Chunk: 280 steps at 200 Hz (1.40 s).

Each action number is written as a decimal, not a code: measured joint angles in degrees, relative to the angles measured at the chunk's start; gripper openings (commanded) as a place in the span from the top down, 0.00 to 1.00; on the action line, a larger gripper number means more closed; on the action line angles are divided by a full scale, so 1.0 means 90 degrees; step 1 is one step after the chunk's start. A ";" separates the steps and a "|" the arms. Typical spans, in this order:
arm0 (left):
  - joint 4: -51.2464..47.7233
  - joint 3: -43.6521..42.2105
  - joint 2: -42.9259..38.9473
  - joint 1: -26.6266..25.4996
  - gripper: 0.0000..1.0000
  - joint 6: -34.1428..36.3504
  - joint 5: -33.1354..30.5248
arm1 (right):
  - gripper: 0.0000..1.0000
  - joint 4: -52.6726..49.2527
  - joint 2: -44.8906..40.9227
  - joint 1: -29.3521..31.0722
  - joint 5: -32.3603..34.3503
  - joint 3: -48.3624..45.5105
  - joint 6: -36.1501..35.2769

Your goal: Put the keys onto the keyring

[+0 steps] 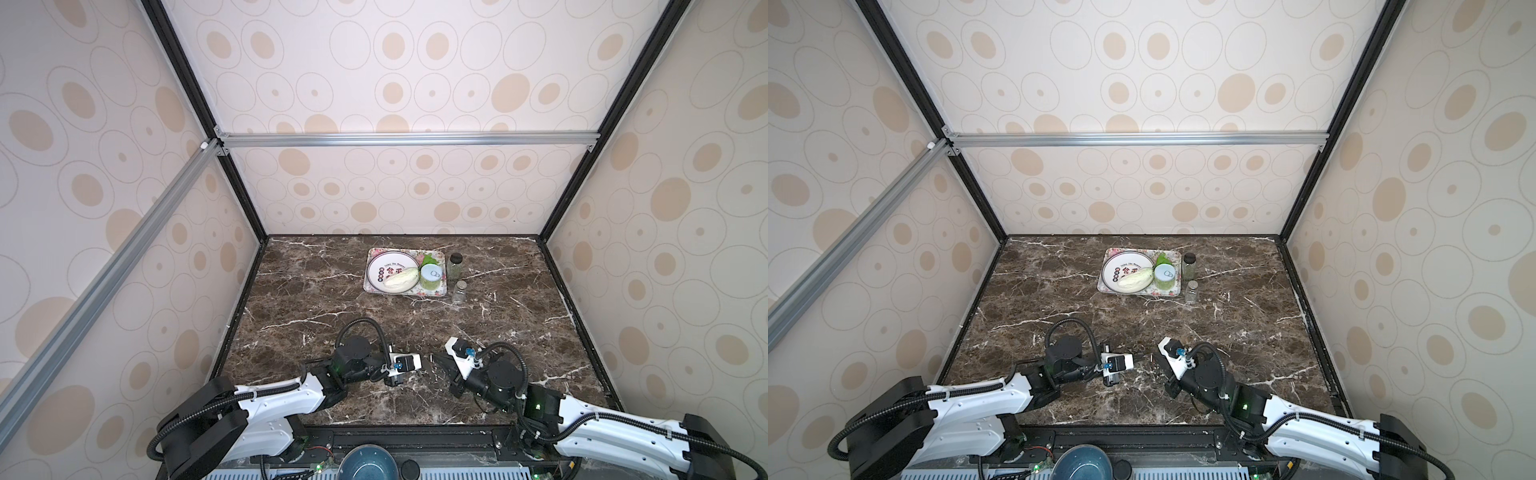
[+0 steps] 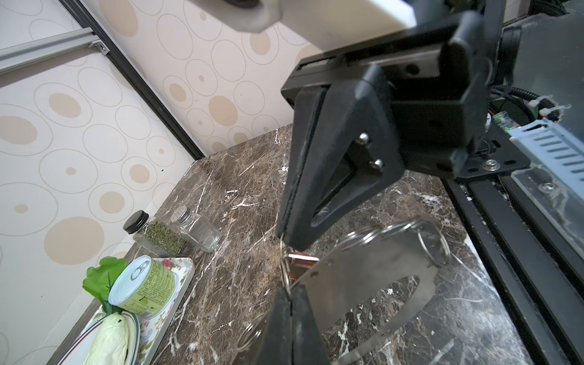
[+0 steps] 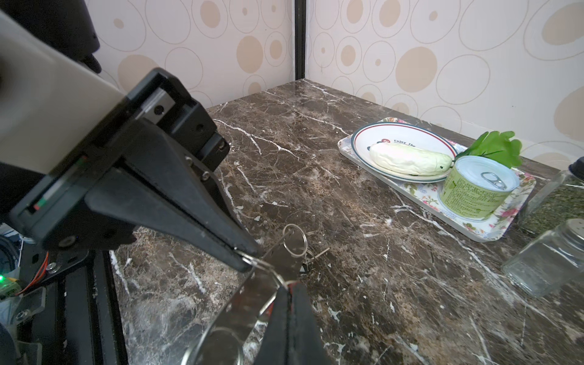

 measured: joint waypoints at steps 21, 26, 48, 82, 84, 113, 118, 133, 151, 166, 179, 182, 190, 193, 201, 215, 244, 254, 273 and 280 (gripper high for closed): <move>0.0032 0.0002 0.0000 -0.0002 1.00 0.0000 0.0005 | 1.00 0.0000 -0.0063 0.0005 0.0012 -0.0012 0.0000; 0.0032 0.0002 0.0000 -0.0002 1.00 0.0000 0.0007 | 1.00 0.0000 -0.0063 0.0005 0.0012 -0.0012 -0.0002; 0.0032 0.0002 0.0000 -0.0005 1.00 0.0000 0.0007 | 1.00 0.0002 -0.0056 0.0005 0.0002 -0.0012 -0.0024; 0.0029 0.0002 0.0000 -0.0005 1.00 0.0000 0.0005 | 1.00 0.0007 -0.0044 0.0005 0.0002 -0.0012 -0.0034; 0.0029 0.0002 0.0000 -0.0005 1.00 0.0000 0.0005 | 1.00 0.0007 -0.0044 0.0005 0.0002 -0.0012 -0.0034; 0.0029 0.0002 0.0000 -0.0005 1.00 0.0000 0.0002 | 1.00 0.0005 -0.0044 0.0005 0.0005 -0.0012 -0.0034; 0.0029 0.0002 0.0000 -0.0005 1.00 0.0000 0.0000 | 1.00 0.0005 -0.0044 0.0005 0.0007 -0.0012 -0.0034; 0.0032 0.0002 0.0000 -0.0005 1.00 -0.0002 -0.0002 | 1.00 0.0002 -0.0044 0.0005 0.0015 -0.0012 -0.0029; 0.0039 0.0002 0.0000 -0.0007 1.00 -0.0019 -0.0053 | 0.95 -0.0034 -0.0049 0.0005 0.0058 -0.0010 0.0039; 0.0039 0.0002 0.0000 -0.0010 1.00 -0.0051 -0.0109 | 0.88 -0.0214 -0.0080 0.0015 0.0141 0.0034 0.0223; 0.0012 0.0000 -0.0002 -0.0019 1.00 -0.0073 -0.0131 | 0.80 -0.0617 -0.0163 -0.0015 0.0556 0.0170 0.0476; 0.0015 0.0000 -0.0002 -0.0019 1.00 -0.0080 -0.0146 | 0.77 -0.0719 -0.0187 -0.0027 0.0634 0.0202 0.0571; 0.0005 0.0000 -0.0002 -0.0019 1.00 -0.0097 -0.0168 | 0.73 -0.0964 -0.0272 -0.0046 0.0833 0.0287 0.0743; 0.0000 0.0000 -0.0002 -0.0017 1.00 -0.0102 -0.0175 | 0.71 -0.1073 -0.0311 -0.0044 0.0916 0.0325 0.0772; 0.0007 0.0000 -0.0007 -0.0017 1.00 -0.0121 -0.0206 | 0.66 -0.1311 -0.0420 -0.0044 0.1073 0.0406 0.0952; 0.0000 -0.0002 -0.0012 -0.0019 1.00 -0.0141 -0.0245 | 0.60 -0.1751 -0.0687 -0.0044 0.1285 0.0532 0.1265; 0.0000 -0.0012 -0.0092 -0.0019 1.00 -0.0160 -0.0306 | 0.56 -0.2611 -0.1207 -0.0046 0.1460 0.0848 0.1593; 0.0002 -0.0012 -0.0126 -0.0019 1.00 -0.0163 -0.0311 | 0.56 -0.2907 -0.1294 -0.0046 0.1462 0.1081 0.1620; 0.0000 -0.0012 -0.0177 -0.0019 1.00 -0.0163 -0.0311 | 0.56 -0.3351 -0.1297 -0.0046 0.1474 0.1780 0.1489; -0.0002 -0.0012 -0.0199 -0.0019 1.00 -0.0163 -0.0311 | 0.56 -0.3393 -0.1248 -0.0046 0.1530 0.2028 0.1370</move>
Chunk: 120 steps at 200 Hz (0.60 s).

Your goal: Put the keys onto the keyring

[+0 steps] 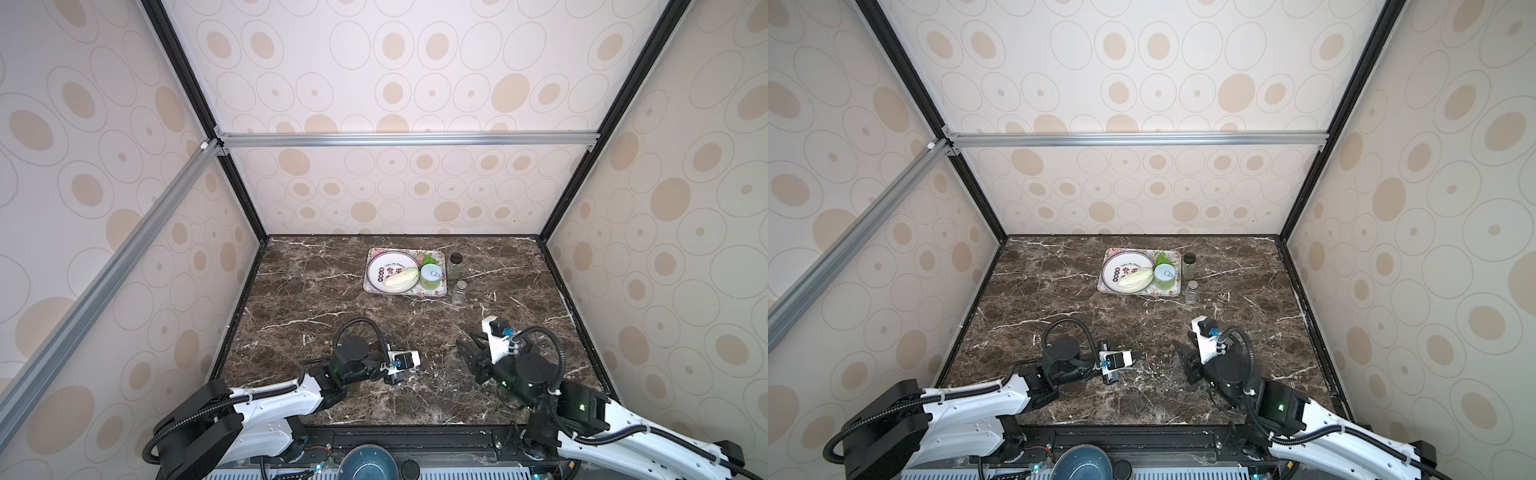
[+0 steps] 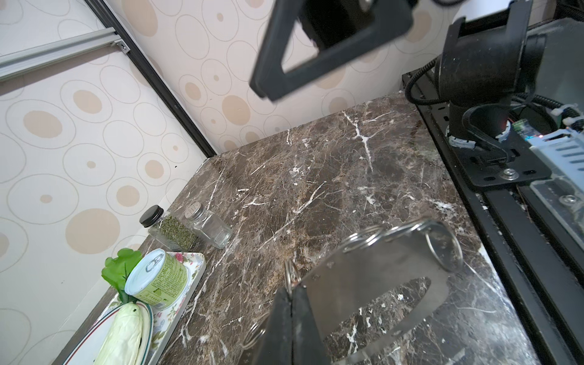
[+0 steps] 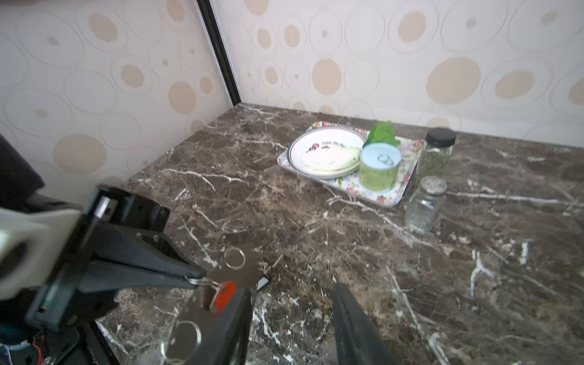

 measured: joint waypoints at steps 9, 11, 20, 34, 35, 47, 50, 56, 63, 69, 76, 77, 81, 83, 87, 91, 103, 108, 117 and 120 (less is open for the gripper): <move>-0.0002 0.0000 -0.0024 0.0000 1.00 0.0002 0.0000 | 0.56 0.0041 0.0078 0.0000 0.0104 0.0243 -0.0151; -0.0002 -0.0002 -0.0032 0.0000 1.00 0.0002 0.0000 | 0.56 0.0068 0.0095 0.0000 0.0143 0.0274 -0.0180; -0.0002 -0.0010 -0.0061 0.0000 1.00 0.0005 0.0000 | 0.57 0.0192 0.0175 0.0000 0.0270 0.0335 -0.0262; -0.0012 -0.0034 -0.0119 0.0000 1.00 0.0019 0.0000 | 0.57 0.0469 0.0311 -0.0005 0.0340 0.0138 -0.0374; -0.0012 -0.0036 -0.0121 0.0000 1.00 0.0022 0.0000 | 0.57 0.0508 0.0325 -0.0007 0.0345 0.0102 -0.0381; -0.0015 -0.0058 -0.0158 0.0000 1.00 0.0044 -0.0002 | 0.57 0.0767 0.0454 -0.0010 0.0359 -0.0299 -0.0452; -0.0015 -0.0061 -0.0165 0.0000 1.00 0.0044 0.0000 | 0.57 0.0782 0.0491 -0.0010 0.0359 -0.0396 -0.0469; -0.0017 -0.0070 -0.0180 0.0000 1.00 0.0046 0.0002 | 0.57 0.0794 0.0556 -0.0010 0.0359 -0.0583 -0.0491; -0.0027 -0.0078 -0.0192 0.0000 1.00 0.0053 0.0007 | 0.57 0.0801 0.0656 -0.0010 0.0355 -0.0743 -0.0517; -0.0024 -0.0083 -0.0204 0.0000 1.00 0.0063 0.0010 | 0.57 0.0835 0.0731 -0.0010 0.0347 -0.0860 -0.0537; -0.0022 -0.0095 -0.0219 0.0000 1.00 0.0078 0.0010 | 0.57 0.0891 0.0789 -0.0010 0.0325 -0.0981 -0.0563; -0.0019 -0.0100 -0.0221 0.0000 1.00 0.0080 0.0010 | 0.56 0.0896 0.0797 -0.0010 0.0321 -0.1003 -0.0566; -0.0019 -0.0109 -0.0228 0.0000 1.00 0.0095 0.0010 | 0.57 0.0918 0.0814 -0.0010 0.0306 -0.1049 -0.0585; -0.0019 -0.0114 -0.0233 0.0000 1.00 0.0097 0.0010 | 0.57 0.0935 0.0826 -0.0010 0.0296 -0.1069 -0.0590; -0.0019 -0.0126 -0.0238 0.0000 1.00 0.0109 0.0010 | 0.57 0.0962 0.0843 -0.0010 0.0282 -0.1098 -0.0607; -0.0019 -0.0136 -0.0240 0.0000 1.00 0.0114 0.0010 | 0.57 0.0986 0.0857 -0.0010 0.0255 -0.1105 -0.0622; -0.0024 -0.0160 -0.0240 0.0000 1.00 0.0124 0.0010 | 0.57 0.1158 0.0884 -0.0010 0.0138 -0.1110 -0.0699; -0.0024 -0.0170 -0.0240 0.0000 1.00 0.0126 0.0010 | 0.57 0.1239 0.0886 -0.0010 0.0087 -0.1110 -0.0716; -0.0024 -0.0177 -0.0240 0.0000 1.00 0.0134 0.0015 | 0.57 0.1384 0.0886 -0.0010 -0.0032 -0.1115 -0.0763; -0.0024 -0.0177 -0.0243 0.0000 1.00 0.0136 0.0017 | 0.57 0.1438 0.0886 -0.0010 -0.0087 -0.1117 -0.0780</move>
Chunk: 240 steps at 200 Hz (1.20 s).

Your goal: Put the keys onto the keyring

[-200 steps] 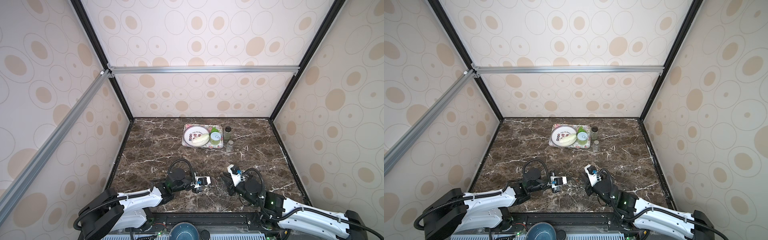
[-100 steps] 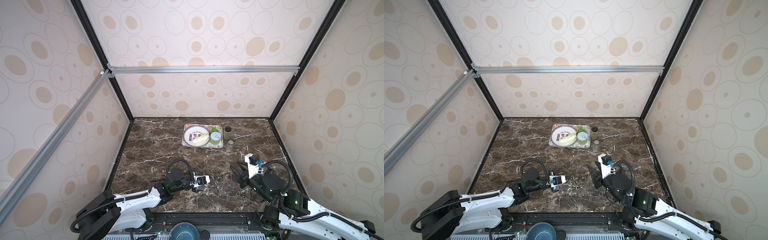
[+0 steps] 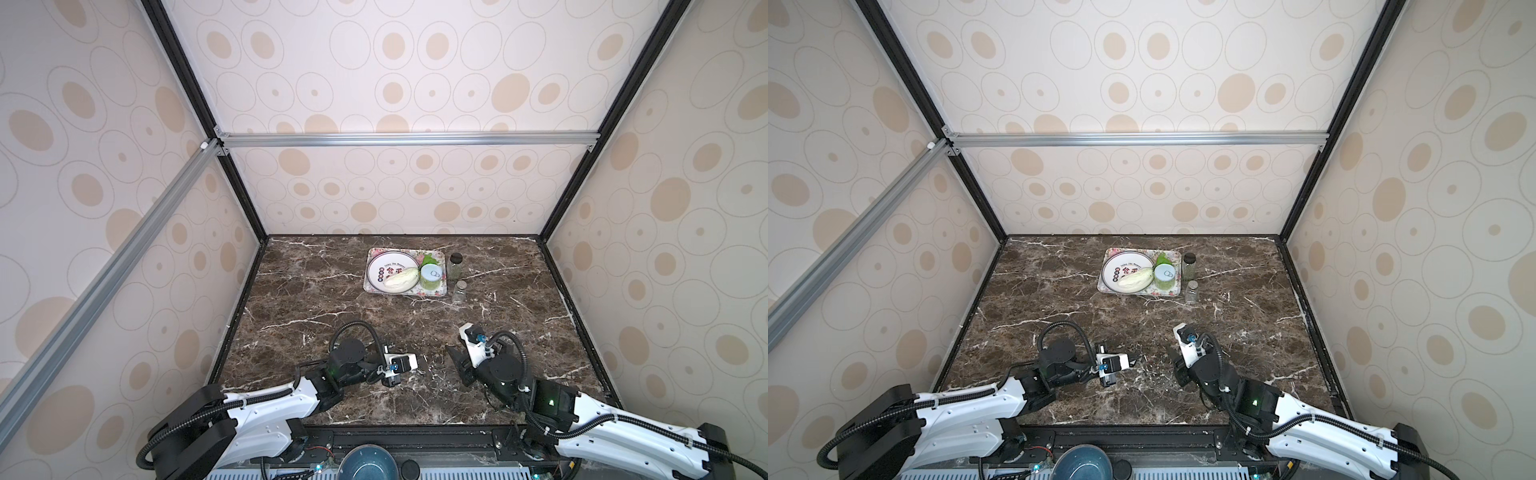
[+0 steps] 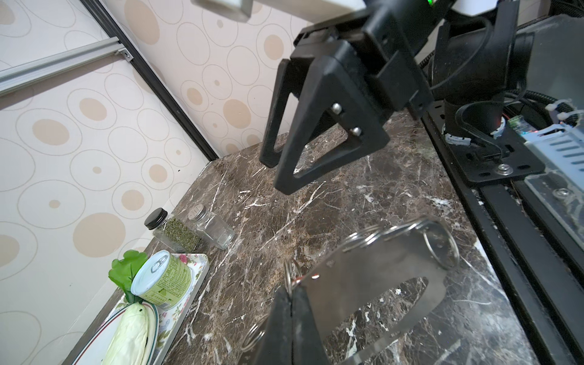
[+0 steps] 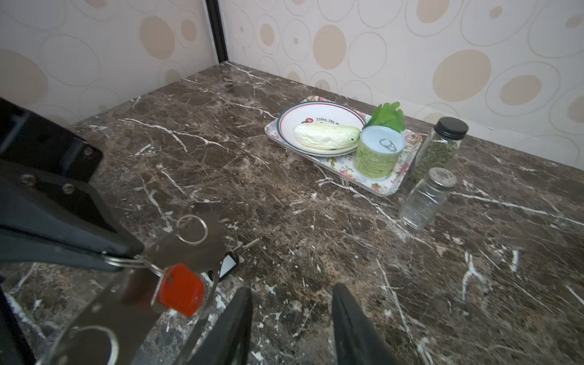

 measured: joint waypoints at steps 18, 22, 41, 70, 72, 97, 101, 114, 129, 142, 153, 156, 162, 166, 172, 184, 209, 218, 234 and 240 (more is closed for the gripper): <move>0.0000 -0.0007 -0.0022 0.0000 1.00 0.0005 0.0012 | 0.58 0.0236 0.0000 0.0000 -0.0291 -0.0036 -0.0085; 0.0000 -0.0007 -0.0032 0.0000 1.00 0.0007 0.0015 | 0.58 0.0270 0.0000 0.0000 -0.0376 -0.0046 -0.0095; 0.0000 -0.0015 -0.0070 0.0000 1.00 0.0005 0.0029 | 0.59 0.0406 0.0000 0.0000 -0.0651 -0.0112 -0.0121; 0.0002 -0.0017 -0.0104 0.0000 1.00 0.0005 0.0041 | 0.63 0.0663 0.0097 0.0000 -0.0991 -0.0245 -0.0092; 0.0002 -0.0019 -0.0104 0.0000 1.00 0.0005 0.0044 | 0.63 0.0680 0.0119 0.0000 -0.1018 -0.0250 -0.0090; 0.0002 -0.0027 -0.0104 0.0000 1.00 0.0005 0.0044 | 0.65 0.0845 0.0435 0.0002 -0.1236 -0.0260 -0.0024; 0.0002 -0.0029 -0.0104 0.0000 1.00 0.0005 0.0044 | 0.65 0.0867 0.0471 0.0002 -0.1258 -0.0262 -0.0015; 0.0002 -0.0032 -0.0104 0.0000 1.00 0.0005 0.0044 | 0.65 0.0954 0.0525 0.0015 -0.1324 -0.0289 0.0007; 0.0002 -0.0039 -0.0104 0.0000 1.00 0.0005 0.0041 | 0.65 0.1049 0.0529 0.0041 -0.1392 -0.0325 0.0032; 0.0002 -0.0046 -0.0121 0.0000 1.00 0.0005 0.0041 | 0.65 0.1144 0.0529 0.0066 -0.1428 -0.0357 0.0032; 0.0002 -0.0056 -0.0143 0.0000 1.00 0.0005 0.0041 | 0.65 0.1207 0.0529 0.0090 -0.1464 -0.0381 0.0032; 0.0002 -0.0058 -0.0148 0.0000 1.00 0.0005 0.0041 | 0.65 0.1219 0.0529 0.0095 -0.1472 -0.0384 0.0029; 0.0005 -0.0061 -0.0158 0.0000 1.00 0.0005 0.0041 | 0.65 0.1253 0.0532 0.0107 -0.1498 -0.0391 0.0032; 0.0005 -0.0063 -0.0160 0.0000 1.00 0.0005 0.0041 | 0.65 0.1275 0.0534 0.0119 -0.1511 -0.0391 0.0029; 0.0005 -0.0063 -0.0160 0.0000 1.00 0.0005 0.0041 | 0.65 0.1299 0.0542 0.0134 -0.1520 -0.0391 0.0029; 0.0005 -0.0063 -0.0160 0.0000 1.00 0.0005 0.0041 | 0.66 0.1345 0.0561 0.0158 -0.1545 -0.0391 0.0027; 0.0005 -0.0066 -0.0160 0.0000 1.00 0.0005 0.0041 | 0.66 0.1428 0.0597 0.0223 -0.1588 -0.0398 0.0027; 0.0005 -0.0066 -0.0160 0.0000 1.00 0.0005 0.0041 | 0.66 0.1462 0.0636 0.0260 -0.1608 -0.0401 0.0029; 0.0005 -0.0066 -0.0160 0.0000 1.00 0.0005 0.0041 | 0.66 0.1528 0.0748 0.0330 -0.1608 -0.0398 0.0029; 0.0005 -0.0068 -0.0160 0.0000 1.00 0.0005 0.0041 | 0.66 0.1547 0.0806 0.0352 -0.1605 -0.0398 0.0029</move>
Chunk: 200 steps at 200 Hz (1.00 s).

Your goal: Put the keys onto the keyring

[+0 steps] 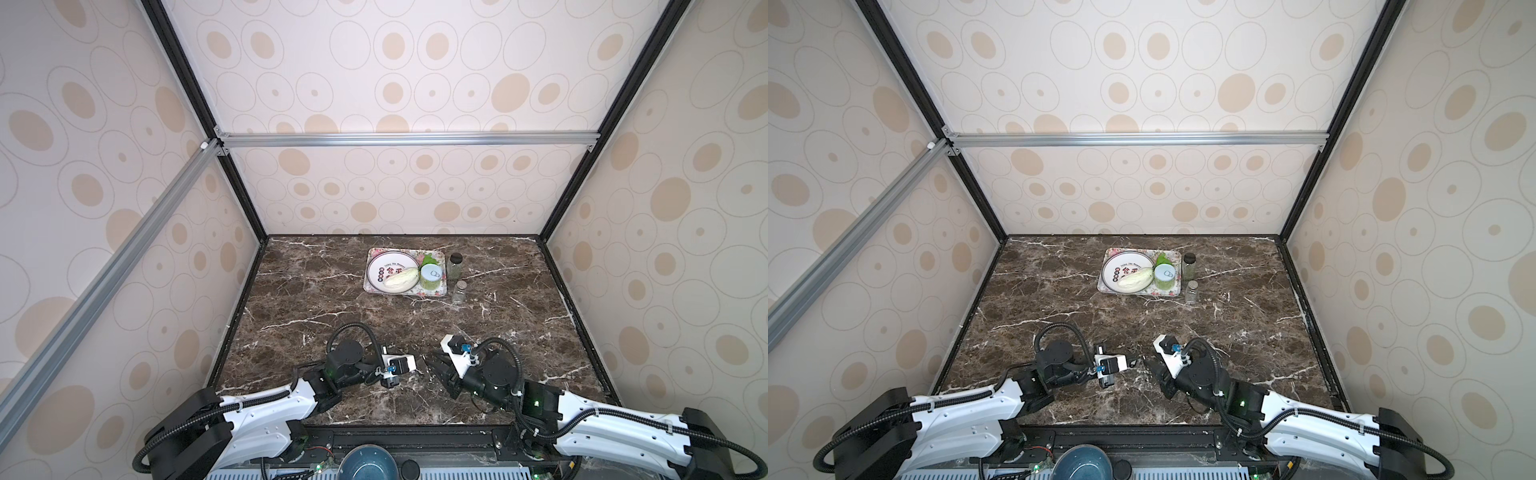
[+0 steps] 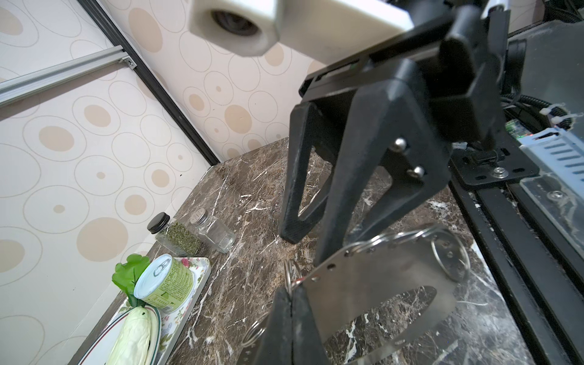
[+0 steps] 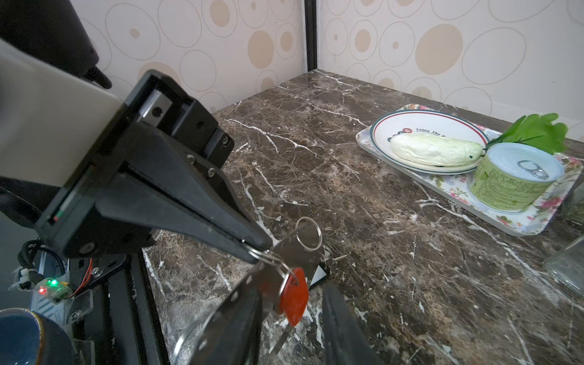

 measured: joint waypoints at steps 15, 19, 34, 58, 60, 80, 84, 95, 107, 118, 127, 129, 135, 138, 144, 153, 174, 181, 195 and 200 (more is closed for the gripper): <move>0.0000 -0.0007 -0.0002 0.0000 1.00 0.0000 0.0000 | 0.65 0.0027 0.0153 0.0063 0.0017 0.0000 0.0000; 0.0000 -0.0007 -0.0002 0.0000 1.00 0.0000 0.0000 | 0.64 0.0029 0.0192 0.0078 0.0024 0.0000 -0.0002; 0.0000 -0.0010 -0.0002 0.0000 1.00 0.0000 0.0002 | 0.64 0.0027 0.0347 0.0153 0.0073 0.0000 -0.0015; 0.0000 -0.0010 -0.0005 0.0000 1.00 0.0000 0.0019 | 0.63 0.0015 0.0573 0.0265 0.0197 0.0015 -0.0073; 0.0000 -0.0010 -0.0005 0.0000 1.00 0.0000 0.0022 | 0.63 0.0017 0.0590 0.0274 0.0219 0.0019 -0.0078; 0.0000 -0.0010 -0.0005 0.0000 1.00 0.0000 0.0075 | 0.63 0.0019 0.0716 0.0318 0.0323 0.0092 -0.0129; 0.0000 -0.0010 -0.0005 0.0000 1.00 0.0000 0.0102 | 0.63 0.0019 0.0733 0.0321 0.0345 0.0109 -0.0134; 0.0002 -0.0010 -0.0005 0.0000 1.00 0.0000 0.0168 | 0.63 0.0022 0.0770 0.0328 0.0398 0.0143 -0.0155; 0.0000 -0.0010 -0.0005 0.0000 1.00 0.0000 0.0253 | 0.63 0.0022 0.0801 0.0330 0.0435 0.0170 -0.0182; 0.0002 -0.0010 -0.0005 0.0000 1.00 0.0000 0.0304 | 0.63 0.0024 0.0816 0.0330 0.0461 0.0185 -0.0216; 0.0002 -0.0010 -0.0005 0.0000 1.00 0.0000 0.0342 | 0.63 0.0022 0.0821 0.0330 0.0488 0.0192 -0.0233; 0.0002 -0.0010 -0.0005 0.0000 1.00 0.0002 0.0350 | 0.63 0.0022 0.0821 0.0330 0.0495 0.0192 -0.0240; 0.0002 -0.0010 -0.0005 0.0000 1.00 0.0002 0.0384 | 0.63 0.0022 0.0821 0.0333 0.0517 0.0192 -0.0250; 0.0002 -0.0010 -0.0007 0.0000 1.00 0.0002 0.0398 | 0.63 0.0022 0.0821 0.0333 0.0527 0.0192 -0.0257; 0.0002 -0.0010 -0.0010 0.0000 1.00 0.0002 0.0425 | 0.63 0.0022 0.0821 0.0335 0.0542 0.0192 -0.0270; 0.0002 -0.0010 -0.0015 0.0000 1.00 0.0002 0.0457 | 0.64 0.0022 0.0821 0.0335 0.0554 0.0192 -0.0289; 0.0002 -0.0010 -0.0036 0.0000 1.00 0.0017 0.0549 | 0.65 0.0024 0.0818 0.0335 0.0549 0.0192 -0.0350; 0.0002 -0.0010 -0.0036 0.0000 1.00 0.0024 0.0571 | 0.66 0.0027 0.0816 0.0335 0.0549 0.0192 -0.0369; 0.0002 -0.0010 -0.0036 0.0000 1.00 0.0029 0.0597 | 0.67 0.0027 0.0809 0.0335 0.0546 0.0192 -0.0403; 0.0002 -0.0012 -0.0036 0.0000 1.00 0.0032 0.0607 | 0.68 0.0029 0.0809 0.0335 0.0542 0.0192 -0.0418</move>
